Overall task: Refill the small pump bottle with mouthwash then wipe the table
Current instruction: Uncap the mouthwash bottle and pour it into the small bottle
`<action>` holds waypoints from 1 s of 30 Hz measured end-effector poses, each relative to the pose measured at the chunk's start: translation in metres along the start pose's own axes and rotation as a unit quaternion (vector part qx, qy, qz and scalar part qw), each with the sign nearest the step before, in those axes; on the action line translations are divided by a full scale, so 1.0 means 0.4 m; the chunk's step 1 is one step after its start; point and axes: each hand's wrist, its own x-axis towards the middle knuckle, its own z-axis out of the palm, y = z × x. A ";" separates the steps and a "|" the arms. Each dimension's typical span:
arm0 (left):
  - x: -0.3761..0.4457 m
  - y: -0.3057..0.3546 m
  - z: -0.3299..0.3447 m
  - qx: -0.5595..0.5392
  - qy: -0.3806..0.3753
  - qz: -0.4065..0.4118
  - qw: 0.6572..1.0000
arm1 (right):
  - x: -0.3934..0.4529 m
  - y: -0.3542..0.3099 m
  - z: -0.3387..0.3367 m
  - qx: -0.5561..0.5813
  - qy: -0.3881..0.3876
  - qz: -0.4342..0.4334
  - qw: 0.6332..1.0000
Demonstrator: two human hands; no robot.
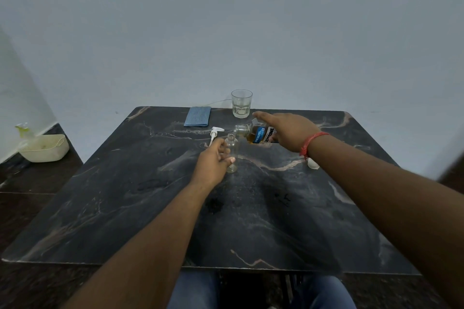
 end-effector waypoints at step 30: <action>0.003 -0.002 0.000 0.010 0.001 -0.001 1.000 | 0.015 -0.003 -0.022 -0.020 -0.017 -0.017 1.000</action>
